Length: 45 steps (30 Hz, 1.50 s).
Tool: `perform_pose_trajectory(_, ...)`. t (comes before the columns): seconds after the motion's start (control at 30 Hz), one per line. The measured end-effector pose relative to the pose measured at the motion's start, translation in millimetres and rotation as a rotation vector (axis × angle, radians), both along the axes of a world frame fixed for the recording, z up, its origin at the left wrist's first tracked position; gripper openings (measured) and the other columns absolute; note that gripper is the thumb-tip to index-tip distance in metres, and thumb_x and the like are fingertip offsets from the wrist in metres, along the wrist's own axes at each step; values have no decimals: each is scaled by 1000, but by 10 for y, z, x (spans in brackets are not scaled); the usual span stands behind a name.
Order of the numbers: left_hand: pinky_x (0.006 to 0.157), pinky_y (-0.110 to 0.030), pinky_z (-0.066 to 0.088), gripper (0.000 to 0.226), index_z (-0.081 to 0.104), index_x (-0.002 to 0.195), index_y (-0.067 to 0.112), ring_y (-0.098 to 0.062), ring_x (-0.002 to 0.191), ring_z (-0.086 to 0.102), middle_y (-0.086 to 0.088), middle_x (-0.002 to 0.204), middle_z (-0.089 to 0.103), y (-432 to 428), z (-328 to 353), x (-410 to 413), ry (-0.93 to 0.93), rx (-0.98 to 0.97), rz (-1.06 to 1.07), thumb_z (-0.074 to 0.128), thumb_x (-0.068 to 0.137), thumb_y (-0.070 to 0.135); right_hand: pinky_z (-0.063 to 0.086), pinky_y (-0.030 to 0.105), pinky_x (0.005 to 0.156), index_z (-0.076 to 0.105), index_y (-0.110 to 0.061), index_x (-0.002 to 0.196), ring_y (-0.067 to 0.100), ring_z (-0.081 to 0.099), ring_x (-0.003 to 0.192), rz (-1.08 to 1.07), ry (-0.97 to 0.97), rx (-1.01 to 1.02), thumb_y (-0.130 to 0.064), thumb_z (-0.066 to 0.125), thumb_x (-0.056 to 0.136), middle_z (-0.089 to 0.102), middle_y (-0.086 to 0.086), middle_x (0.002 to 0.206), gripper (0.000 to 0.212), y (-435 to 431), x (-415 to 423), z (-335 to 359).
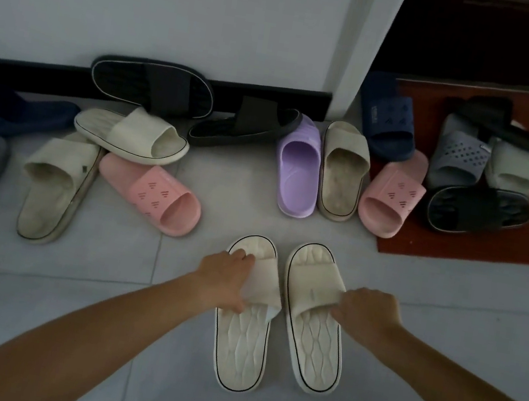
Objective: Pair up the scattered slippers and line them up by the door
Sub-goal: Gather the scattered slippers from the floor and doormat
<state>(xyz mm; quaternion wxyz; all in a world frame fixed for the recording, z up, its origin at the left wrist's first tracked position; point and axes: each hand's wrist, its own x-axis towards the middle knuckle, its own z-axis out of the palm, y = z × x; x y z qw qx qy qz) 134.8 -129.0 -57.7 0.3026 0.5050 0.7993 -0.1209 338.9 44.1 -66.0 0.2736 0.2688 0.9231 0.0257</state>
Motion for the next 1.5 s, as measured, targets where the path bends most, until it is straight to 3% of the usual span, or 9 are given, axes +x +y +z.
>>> perform_pose_trajectory(0.2, 77, -38, 46, 74, 37, 128, 18, -29, 108, 53, -3, 124, 46, -129, 166, -197, 40, 3, 89, 72, 65, 37, 45, 30, 70, 59, -13, 106, 23, 65, 96, 261, -51, -61, -39, 44, 91, 64, 1, 109, 33, 145, -361, 28)
perform_pose_trajectory(0.43, 69, -36, 43, 65, 39, 117, 19, -29, 103, 55, -2, 118, 47, -398, 371, -430, 100, 35, 240, 72, 61, 31, 37, 30, 63, 62, -11, 100, 28, 65, 93, 389, 184, 13, -38, 49, 85, 66, 4, 102, 32, 201, -1181, 372)
perform_pose_trajectory(0.67, 84, -42, 51, 75, 34, 128, 22, -28, 114, 50, 1, 128, 44, -475, 401, -517, 92, 25, 284, 69, 63, 38, 37, 33, 68, 61, -9, 111, 33, 61, 100, 186, 357, -14, -23, 45, 91, 59, 10, 115, 29, 88, -1870, 548)
perform_pose_trajectory(0.77, 87, -41, 50, 80, 33, 131, 21, -27, 124, 43, 1, 132, 41, -378, 465, -545, 83, 51, 309, 69, 64, 43, 38, 35, 68, 58, -14, 118, 34, 57, 102, 53, 378, -125, -29, 44, 92, 51, 10, 121, 32, 155, -1997, 652)
perform_pose_trajectory(0.87, 95, -40, 42, 84, 34, 132, 19, -27, 132, 32, -2, 133, 41, -221, 537, -560, 101, 116, 282, 71, 61, 46, 43, 35, 74, 53, -17, 123, 32, 55, 104, 35, 283, -182, -36, 45, 92, 43, 8, 128, 37, 290, -1856, 676)
perform_pose_trajectory(1.0, 82, -38, 43, 78, 35, 125, 18, -32, 105, 51, -5, 125, 46, 146, 542, -386, 147, 184, 154, 70, 61, 45, 48, 43, 90, 45, -19, 131, 33, 52, 113, 3, 192, -232, -39, 49, 91, 40, 10, 136, 45, 460, -1308, 602)
perform_pose_trajectory(1.07, 79, -39, 43, 78, 33, 126, 18, -36, 105, 52, -6, 127, 43, 370, 506, -219, 98, 201, 131, 71, 62, 42, 47, 44, 94, 43, -22, 134, 31, 49, 120, -66, 195, -250, -42, 51, 90, 39, 9, 141, 49, 505, -977, 561)
perform_pose_trajectory(1.37, 70, -37, 40, 75, 34, 119, 11, -37, 101, 55, -9, 120, 43, 1000, 291, 775, -36, 132, -108, 73, 61, 40, 49, 39, 86, 43, -22, 133, 29, 55, 112, -274, 5, -170, -45, 54, 88, 38, 8, 137, 51, 934, 371, 502)
perform_pose_trajectory(1.5, 80, -41, 45, 72, 32, 126, 13, -35, 109, 54, -9, 126, 43, 1218, 213, 963, -89, 113, -113, 68, 72, 42, 48, 39, 86, 39, -22, 136, 31, 54, 116, -256, -68, -131, -45, 51, 90, 29, 9, 146, 53, 1156, 607, 442)
